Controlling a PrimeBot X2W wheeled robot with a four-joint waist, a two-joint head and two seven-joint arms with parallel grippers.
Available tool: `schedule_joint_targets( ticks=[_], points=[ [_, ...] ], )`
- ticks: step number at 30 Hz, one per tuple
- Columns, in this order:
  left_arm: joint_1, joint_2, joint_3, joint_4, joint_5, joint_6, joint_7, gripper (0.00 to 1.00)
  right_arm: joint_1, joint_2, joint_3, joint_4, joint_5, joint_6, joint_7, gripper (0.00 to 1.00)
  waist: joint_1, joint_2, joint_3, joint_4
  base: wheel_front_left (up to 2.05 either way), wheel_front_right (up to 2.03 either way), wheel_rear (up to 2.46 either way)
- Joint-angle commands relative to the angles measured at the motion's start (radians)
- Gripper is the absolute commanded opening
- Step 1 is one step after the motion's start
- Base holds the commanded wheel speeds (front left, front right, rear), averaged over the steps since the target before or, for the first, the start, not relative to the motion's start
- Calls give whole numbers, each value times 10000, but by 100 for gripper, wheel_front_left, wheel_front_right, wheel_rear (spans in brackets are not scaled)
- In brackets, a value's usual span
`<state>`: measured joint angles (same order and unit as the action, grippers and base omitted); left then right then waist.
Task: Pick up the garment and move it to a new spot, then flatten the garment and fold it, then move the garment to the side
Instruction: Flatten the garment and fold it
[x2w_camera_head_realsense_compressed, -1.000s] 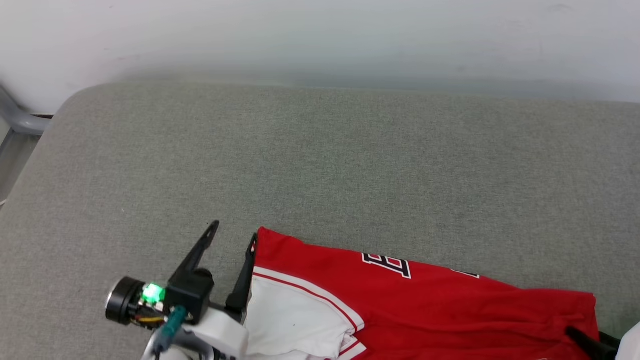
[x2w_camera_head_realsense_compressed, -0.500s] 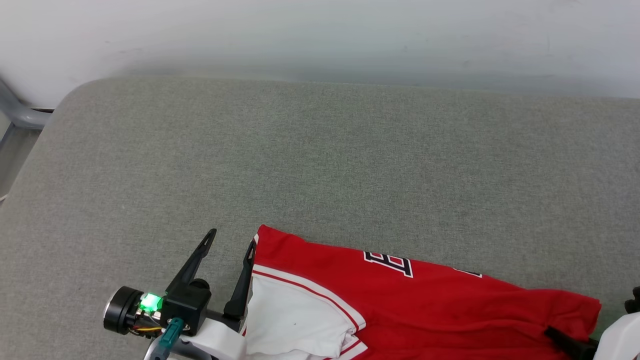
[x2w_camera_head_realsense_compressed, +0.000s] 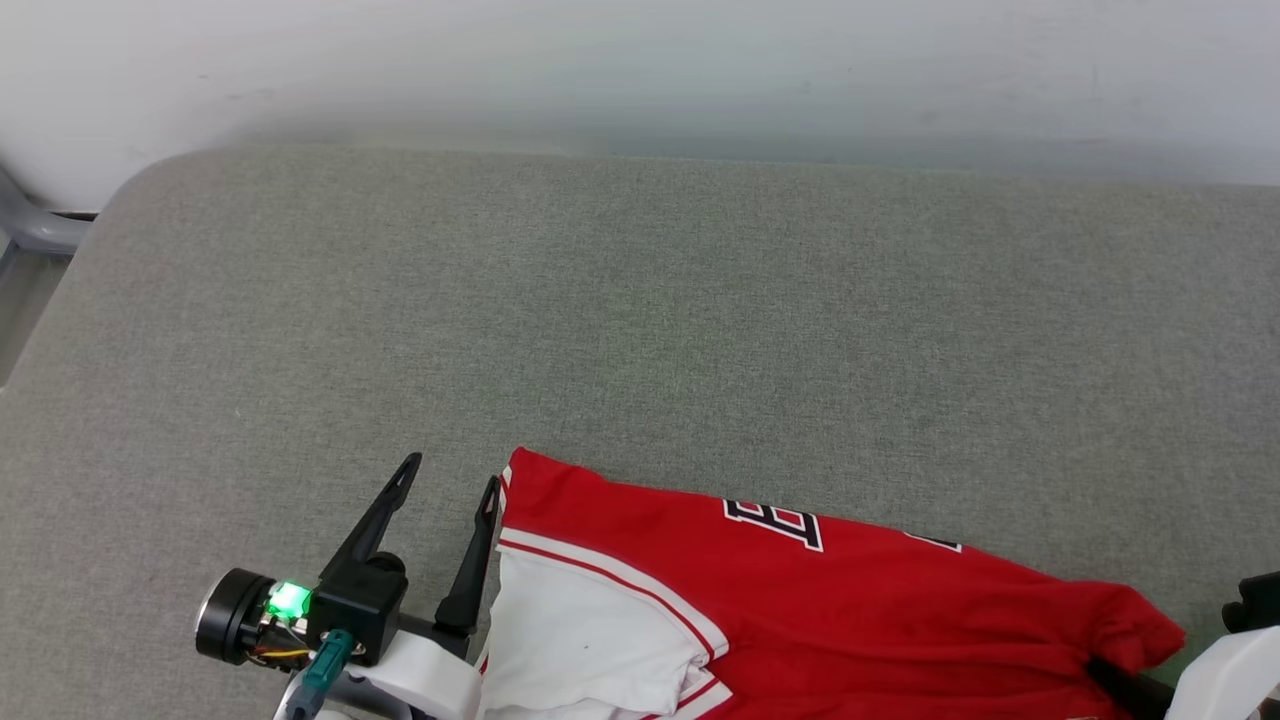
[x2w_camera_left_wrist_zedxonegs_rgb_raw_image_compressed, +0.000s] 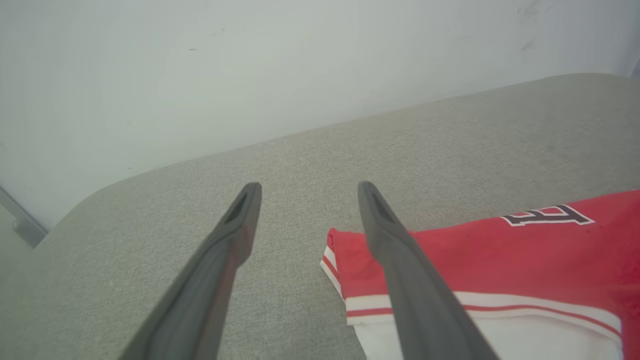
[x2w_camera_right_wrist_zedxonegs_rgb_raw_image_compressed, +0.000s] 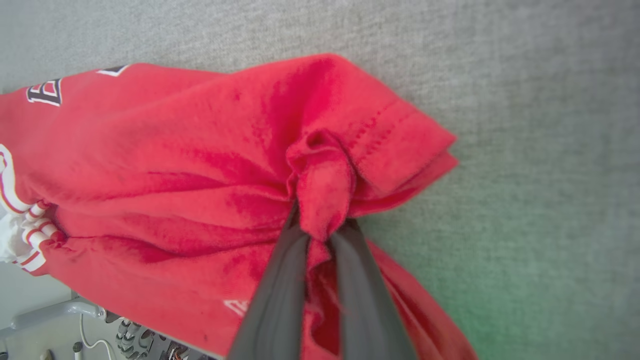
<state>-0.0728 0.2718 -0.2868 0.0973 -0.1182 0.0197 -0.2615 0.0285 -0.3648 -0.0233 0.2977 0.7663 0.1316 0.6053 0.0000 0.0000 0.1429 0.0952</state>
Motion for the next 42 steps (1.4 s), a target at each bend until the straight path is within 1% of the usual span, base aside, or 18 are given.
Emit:
schedule_joint_targets(
  ticks=[1, 9, 14, 21, 24, 28, 29, 33, 38, 42],
  points=[
    [141, -77, 117, 21, 101, -91, -48, 100, 55, 47, 166, 465, -80, -23, -129, 0, 0, 0, -18, -18, 0, 0, 0],
    [190, -275, 425, 104, 340, -429, -46, 100, -375, -629, -292, 1488, -283, -93, -1116, 0, 0, 0, -25, -30, 0, 0, 0],
    [238, -378, 554, 164, 467, -581, -46, 100, -575, -1040, -453, 1978, -352, -93, -1483, 0, 0, 0, -82, -24, 0, 0, 0],
    [358, -511, 691, 218, 539, -725, -47, 100, -764, -1769, -1112, 2731, -781, -58, -1865, 0, 0, 0, -362, -20, 0, 0, 0],
    [538, -613, 785, 261, 506, -787, -47, 100, -695, -1694, -1183, 2746, -771, -21, -1744, 0, 0, 0, -652, -39, 0, 0, 0],
    [797, -798, 964, 343, 364, -865, -45, 100, -332, -1623, -1034, 2043, -604, -16, -1548, 0, 0, 0, -1027, -116, 0, 0, 0],
    [797, -798, 964, 343, 364, -865, -45, 100, -332, -1623, -1034, 2043, -604, -16, -1548, 0, 0, 0, -1027, -116, 0, 0, 0],
    [944, -939, 950, 422, 414, -991, -45, 100, 178, -1598, -865, 1162, -704, -15, -1377, 0, 0, 0, -1255, -123, 0, 0, 0],
    [1072, -1064, 1070, 436, 445, -1076, -38, 100, 668, -1359, -606, -380, -780, -15, -914, 0, 0, 0, -1347, -104, 0, 0, 0],
    [1101, -1179, 1161, 437, 467, -1139, -38, 100, 983, -1088, -357, -1788, -925, -15, -347, 0, 0, 0, -1311, 0, 0, 0, 0]
  ],
)
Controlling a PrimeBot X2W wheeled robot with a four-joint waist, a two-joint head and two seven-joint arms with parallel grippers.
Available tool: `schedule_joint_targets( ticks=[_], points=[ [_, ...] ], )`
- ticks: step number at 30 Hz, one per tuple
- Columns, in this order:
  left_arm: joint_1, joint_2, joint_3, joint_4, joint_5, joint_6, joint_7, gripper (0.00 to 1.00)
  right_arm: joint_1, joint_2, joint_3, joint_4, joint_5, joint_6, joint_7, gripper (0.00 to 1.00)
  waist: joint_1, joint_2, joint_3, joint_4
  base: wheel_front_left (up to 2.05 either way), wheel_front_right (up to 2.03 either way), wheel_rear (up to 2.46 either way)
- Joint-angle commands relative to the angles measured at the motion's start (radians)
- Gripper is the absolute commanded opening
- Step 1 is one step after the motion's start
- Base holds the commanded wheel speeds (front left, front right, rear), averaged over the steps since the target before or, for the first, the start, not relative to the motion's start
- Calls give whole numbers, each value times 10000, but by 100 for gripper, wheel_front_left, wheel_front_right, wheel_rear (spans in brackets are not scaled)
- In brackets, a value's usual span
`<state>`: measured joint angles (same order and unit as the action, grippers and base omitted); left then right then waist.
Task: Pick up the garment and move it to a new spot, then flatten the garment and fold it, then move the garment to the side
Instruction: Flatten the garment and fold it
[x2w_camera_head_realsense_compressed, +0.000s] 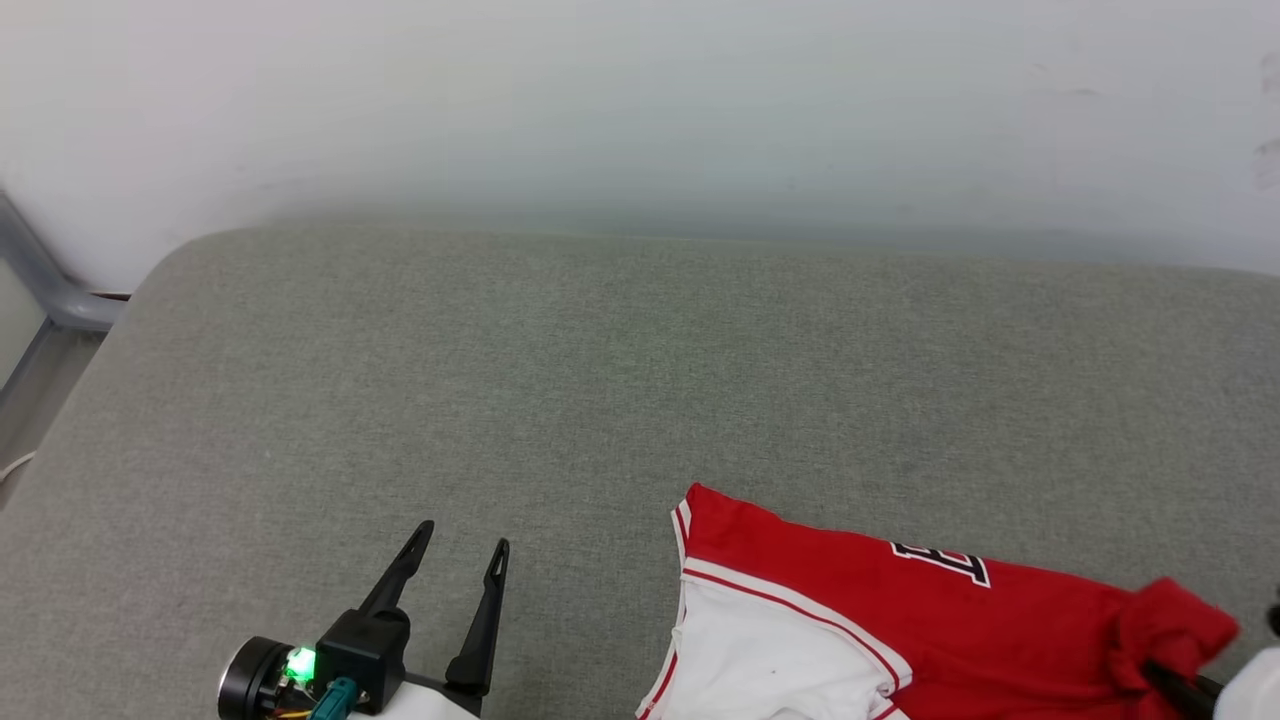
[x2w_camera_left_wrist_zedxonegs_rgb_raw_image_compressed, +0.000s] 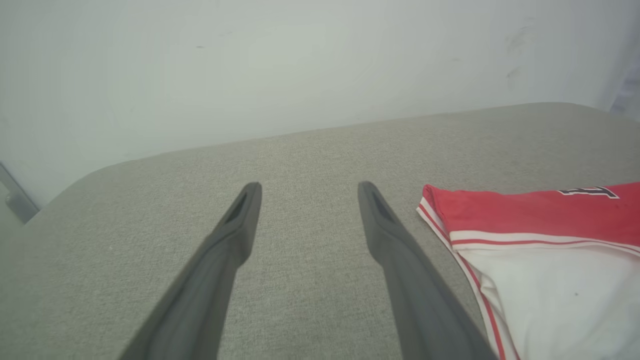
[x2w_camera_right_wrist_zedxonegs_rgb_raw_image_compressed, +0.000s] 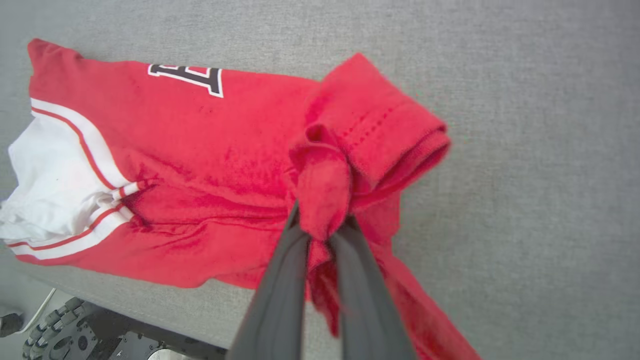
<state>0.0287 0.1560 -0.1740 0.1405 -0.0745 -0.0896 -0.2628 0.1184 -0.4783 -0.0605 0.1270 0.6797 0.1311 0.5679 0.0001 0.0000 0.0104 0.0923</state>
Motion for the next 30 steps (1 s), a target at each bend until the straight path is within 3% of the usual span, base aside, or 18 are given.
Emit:
schedule_joint_targets(
  ticks=[1, 9, 15, 22, 30],
  points=[
    [87, -53, 61, 11, 40, -64, -24, 100, 126, 160, 86, -437, -91, -9, 196, 0, -1, 0, 19, 57, 0, 0, 0],
    [3, -278, 176, 90, 105, -141, -23, 100, 247, 1399, 716, -2758, -26, -7, 1817, 0, -1, 0, -35, 370, 0, 0, 0],
    [-83, -298, 350, 56, 179, -199, -23, 100, -73, 2662, 1172, -3560, 147, -7, 2537, 0, -1, 0, 21, 630, 0, 0, 0],
    [-207, -281, 498, 85, 234, -248, -24, 100, -520, 3955, 1620, -3299, -75, -7, 2268, 0, -1, 0, 154, 892, 0, 0, 0],
    [-334, -318, 546, 79, 277, -302, -24, 100, -1117, 4295, 1723, -1919, -308, -7, 1103, 0, -1, 0, 340, 1045, 0, 0, 0]
  ],
)
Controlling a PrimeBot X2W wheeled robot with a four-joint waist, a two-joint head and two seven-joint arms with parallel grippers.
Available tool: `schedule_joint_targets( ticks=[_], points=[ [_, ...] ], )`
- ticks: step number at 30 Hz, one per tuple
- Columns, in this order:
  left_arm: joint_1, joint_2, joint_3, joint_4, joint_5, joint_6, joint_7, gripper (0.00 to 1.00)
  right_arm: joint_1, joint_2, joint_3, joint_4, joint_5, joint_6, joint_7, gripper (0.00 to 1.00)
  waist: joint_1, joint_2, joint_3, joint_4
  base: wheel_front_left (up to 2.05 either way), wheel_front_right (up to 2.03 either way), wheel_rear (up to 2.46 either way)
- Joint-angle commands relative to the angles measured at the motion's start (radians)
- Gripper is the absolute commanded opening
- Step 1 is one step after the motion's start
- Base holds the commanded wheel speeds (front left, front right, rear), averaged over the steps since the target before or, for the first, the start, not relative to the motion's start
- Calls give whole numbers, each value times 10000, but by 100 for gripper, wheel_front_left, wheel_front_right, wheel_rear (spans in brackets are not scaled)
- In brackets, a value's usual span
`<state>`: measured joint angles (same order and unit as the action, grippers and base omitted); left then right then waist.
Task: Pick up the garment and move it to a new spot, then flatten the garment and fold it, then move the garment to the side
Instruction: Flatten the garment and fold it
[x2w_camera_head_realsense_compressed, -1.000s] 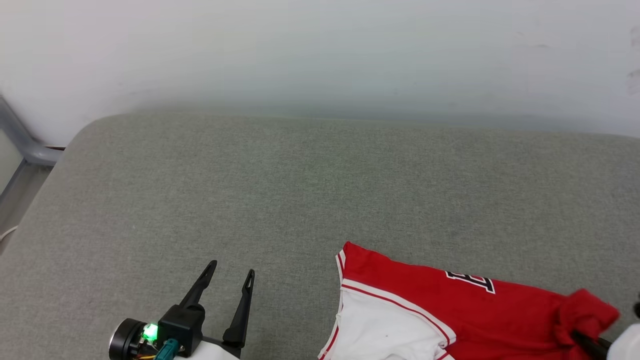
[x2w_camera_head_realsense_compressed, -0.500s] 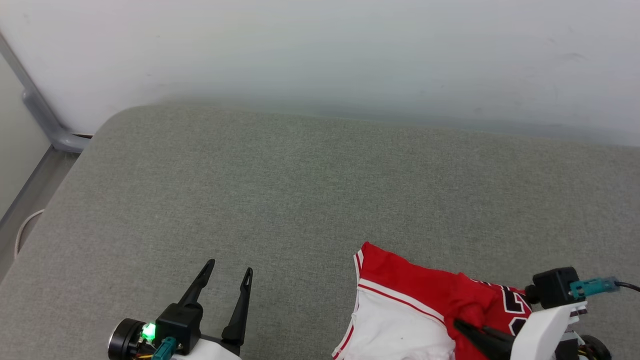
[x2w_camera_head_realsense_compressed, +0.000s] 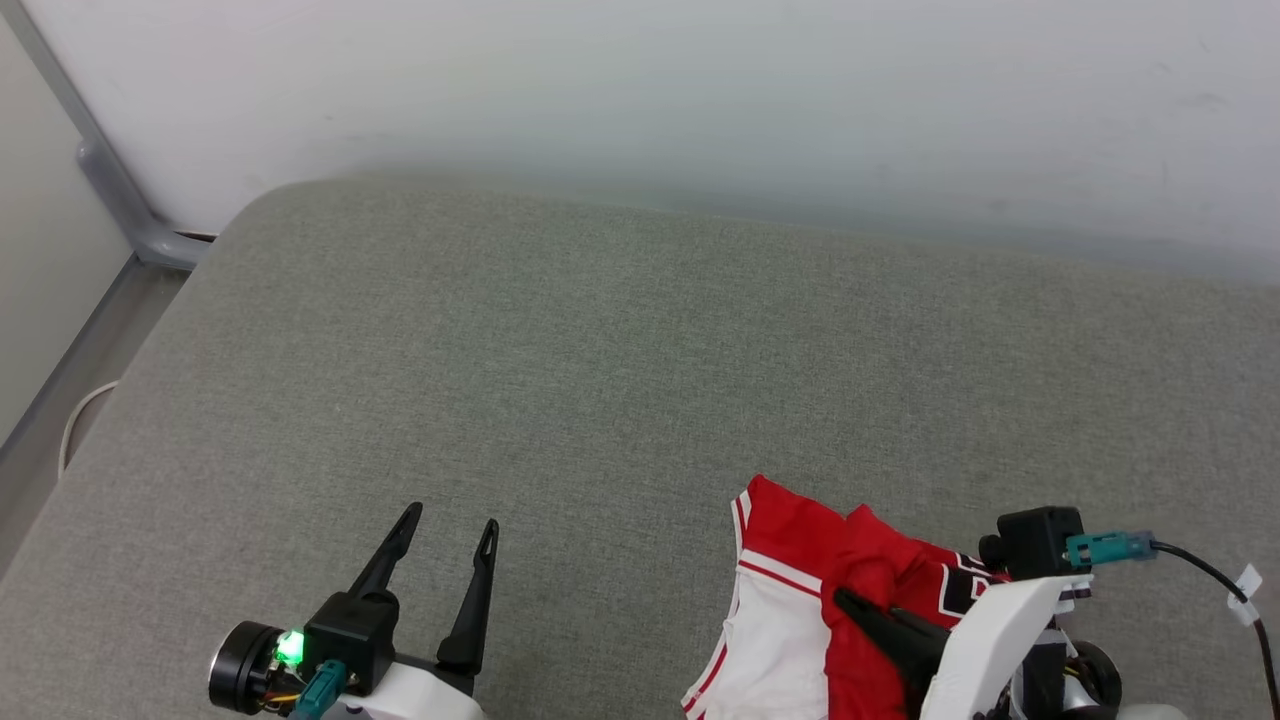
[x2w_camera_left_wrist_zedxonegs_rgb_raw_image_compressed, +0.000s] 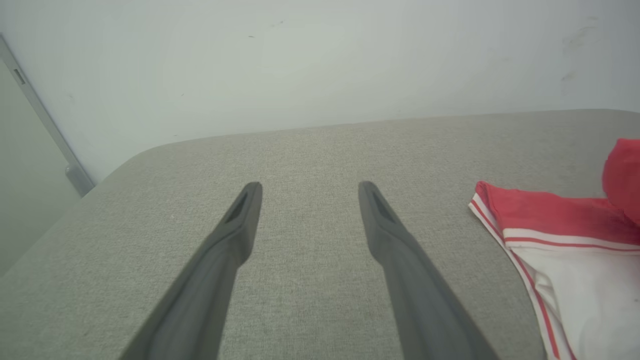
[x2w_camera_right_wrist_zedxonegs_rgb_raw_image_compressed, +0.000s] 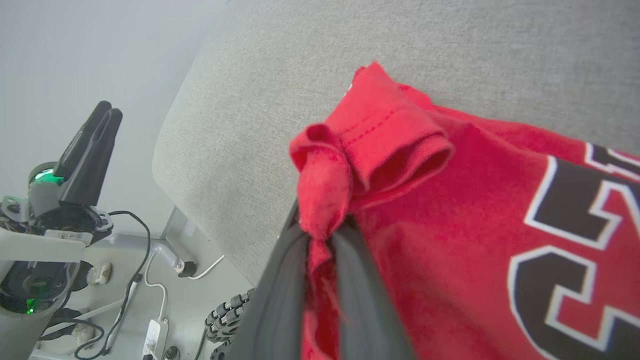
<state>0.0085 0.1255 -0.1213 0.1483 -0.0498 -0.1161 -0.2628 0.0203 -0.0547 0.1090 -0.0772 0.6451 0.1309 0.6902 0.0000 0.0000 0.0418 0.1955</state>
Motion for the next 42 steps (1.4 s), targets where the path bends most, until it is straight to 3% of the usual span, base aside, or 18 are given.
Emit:
schedule_joint_targets(
  ticks=[1, 9, 10, 11, 12, 22, 27, 32, 36, 42],
  points=[
    [-139, -16, 16, 5, 43, -44, -24, 100, -219, 64, 114, 328, 128, -6, -287, 0, 0, 0, 52, 24, 0, 0, 0],
    [-335, -78, -36, 104, 63, -73, -24, 100, -1011, 59, 604, 2333, 348, -6, -1562, 0, 0, 0, 284, 145, 0, 0, 0],
    [-356, -91, -42, 123, 61, -78, -24, 100, -1116, 61, 685, 2537, 335, -6, -1676, 20, 0, 0, 304, 164, 0, 0, 0],
    [-362, -104, -51, 139, 59, -76, -23, 100, -1202, 61, 769, 2739, 278, -6, -1793, 75, 0, 0, 316, 182, 0, 0, 0],
    [-359, -117, -57, 153, 59, -75, -24, 100, -1264, 60, 821, 2960, 257, -7, -1897, 100, 0, 0, 321, 200, 0, 0, 0],
    [-142, -118, 86, 279, 71, -99, -24, 100, -1719, 57, 1984, 3013, 1216, -6, -2182, 100, 0, 0, 102, 191, 0, 0, 0],
    [-112, -130, 140, 267, 93, -107, -24, 100, -1837, 56, 2033, 2681, 1524, -6, -2172, 100, 0, 0, -95, 72, 0, 0, 0],
    [-50, -159, 120, 83, 80, -111, -24, 100, -2269, 45, 1263, 2378, 83, -6, -2490, 100, 0, 0, -278, -180, 0, 0, 0],
    [-51, -209, 153, -105, -41, -118, -24, 100, -2524, -384, 861, 2028, -1214, -6, -2898, 100, 0, 0, -313, -364, 0, 0, 0],
    [-147, -346, 258, -528, -337, -114, -23, 100, -2473, -2038, 479, 1523, -3228, -7, -4482, 100, 0, 0, -346, -724, 0, 0, 0]
  ],
)
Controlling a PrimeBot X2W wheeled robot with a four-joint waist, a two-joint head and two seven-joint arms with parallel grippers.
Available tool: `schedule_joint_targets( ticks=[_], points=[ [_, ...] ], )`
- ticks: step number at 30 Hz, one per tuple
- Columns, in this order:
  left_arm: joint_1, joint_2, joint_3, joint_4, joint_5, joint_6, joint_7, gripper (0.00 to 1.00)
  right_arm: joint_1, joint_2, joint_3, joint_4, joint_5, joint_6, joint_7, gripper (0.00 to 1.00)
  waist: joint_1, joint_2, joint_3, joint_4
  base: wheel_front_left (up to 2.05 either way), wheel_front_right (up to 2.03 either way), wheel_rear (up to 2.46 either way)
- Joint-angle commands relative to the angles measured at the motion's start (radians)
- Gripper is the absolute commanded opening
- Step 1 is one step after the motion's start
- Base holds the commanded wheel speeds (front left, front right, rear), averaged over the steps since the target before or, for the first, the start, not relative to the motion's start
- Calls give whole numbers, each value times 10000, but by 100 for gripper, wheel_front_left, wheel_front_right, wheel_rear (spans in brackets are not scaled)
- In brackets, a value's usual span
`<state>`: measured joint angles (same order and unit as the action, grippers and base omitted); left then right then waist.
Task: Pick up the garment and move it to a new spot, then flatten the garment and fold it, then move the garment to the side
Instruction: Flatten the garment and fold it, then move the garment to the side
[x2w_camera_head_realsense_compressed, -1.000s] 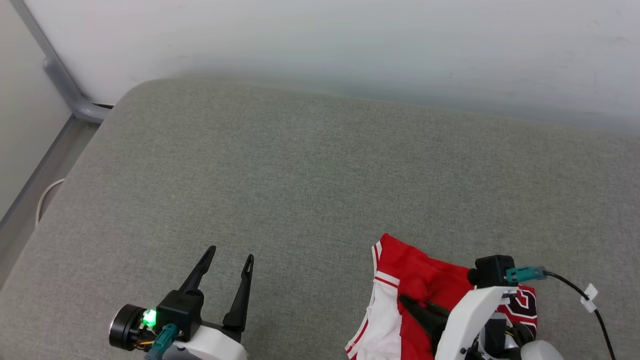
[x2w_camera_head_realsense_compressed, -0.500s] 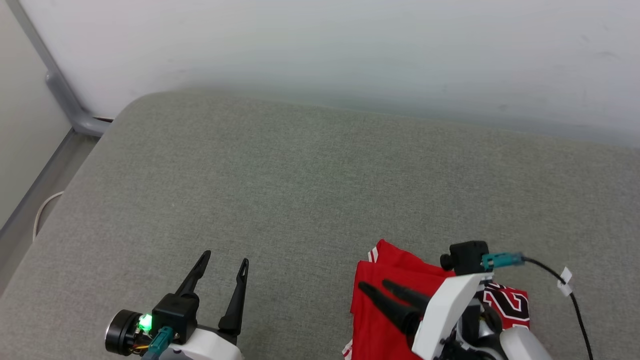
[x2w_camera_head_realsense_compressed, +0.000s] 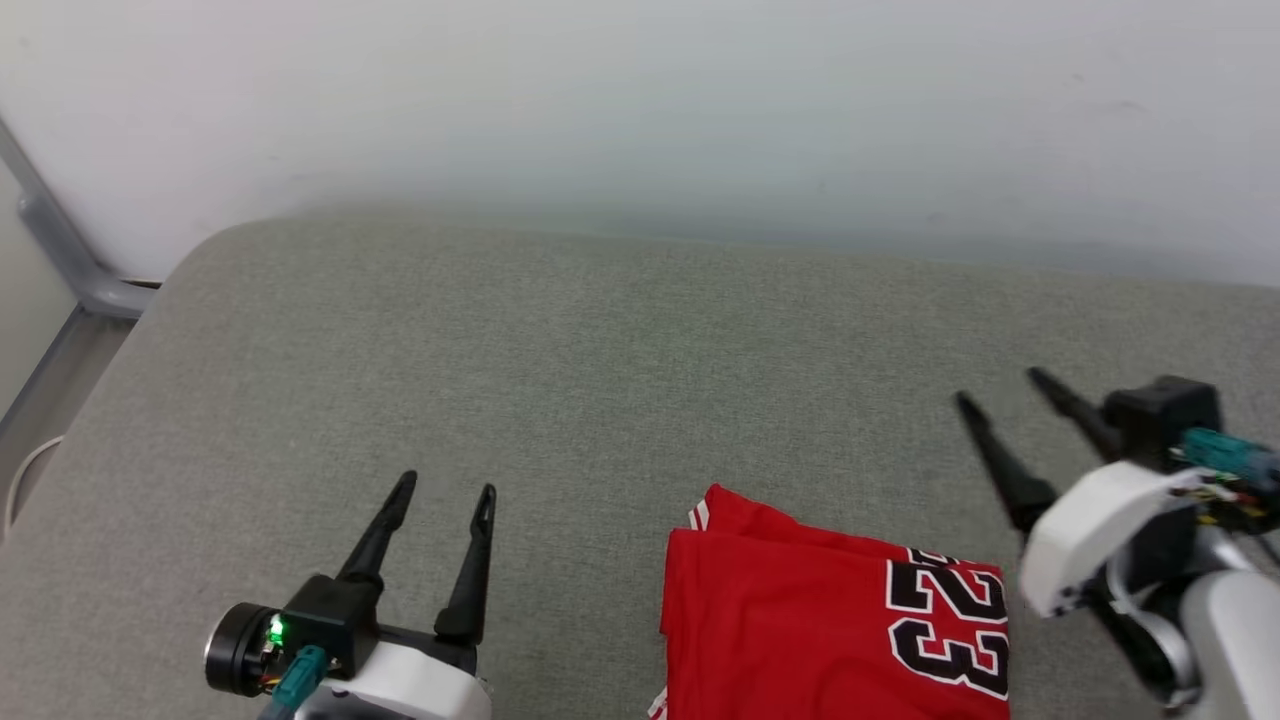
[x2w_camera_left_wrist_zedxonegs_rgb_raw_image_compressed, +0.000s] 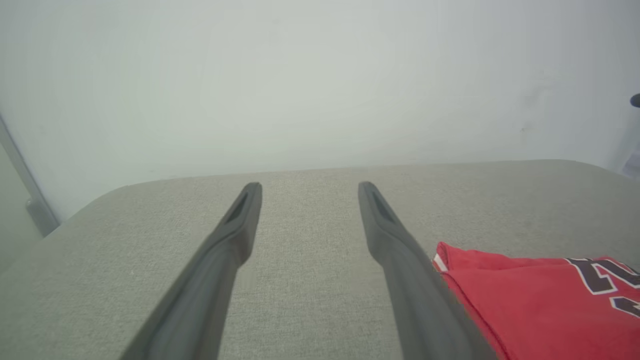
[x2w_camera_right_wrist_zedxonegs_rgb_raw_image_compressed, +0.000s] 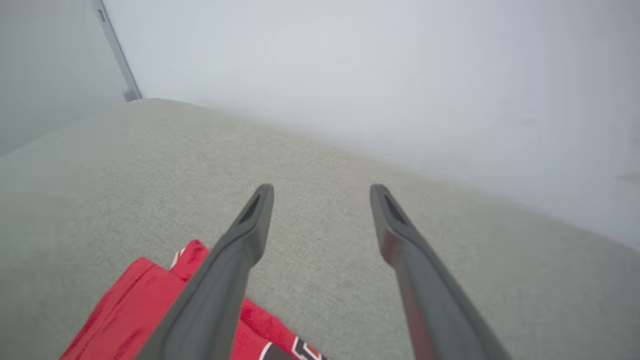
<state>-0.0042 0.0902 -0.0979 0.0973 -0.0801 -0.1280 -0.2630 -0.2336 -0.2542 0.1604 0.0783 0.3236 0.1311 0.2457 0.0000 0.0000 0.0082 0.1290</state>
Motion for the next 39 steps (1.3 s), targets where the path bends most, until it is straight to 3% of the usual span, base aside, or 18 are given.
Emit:
schedule_joint_targets(
  ticks=[1, 3, 8, 17, 26, 39],
  points=[
    [-17, -25, 50, -106, -91, 2, -21, 100, 157, -337, -112, -105, -337, -9, -400, 100, 0, 0, -13, -126, 0, 0, 0],
    [26, -92, 65, -246, -197, -5, -21, 100, 465, -692, -380, -178, -784, -11, -1097, 100, 0, 0, -23, -253, 0, 0, 0],
    [173, -194, 100, -501, -385, -16, -21, 100, 1355, -603, -1726, -427, -1215, -9, -2595, 100, 0, 0, -62, -492, 0, 0, 0],
    [499, -294, 146, -821, -455, -20, -21, 100, 3037, 557, -2812, -1208, -1755, -11, -4473, 100, 0, 0, -25, -737, 0, 0, 0],
    [707, -374, 161, -928, -280, -22, -21, 100, 3591, 1600, -3116, -1233, -2213, -9, -4969, 100, 0, 0, 88, -626, 0, 0, 0],
    [487, -387, 22, -982, -167, -24, -21, 100, 3404, 1621, -3044, -762, -1924, -11, -4960, 100, 0, 0, 134, -581, 0, 0, 0]
  ],
)
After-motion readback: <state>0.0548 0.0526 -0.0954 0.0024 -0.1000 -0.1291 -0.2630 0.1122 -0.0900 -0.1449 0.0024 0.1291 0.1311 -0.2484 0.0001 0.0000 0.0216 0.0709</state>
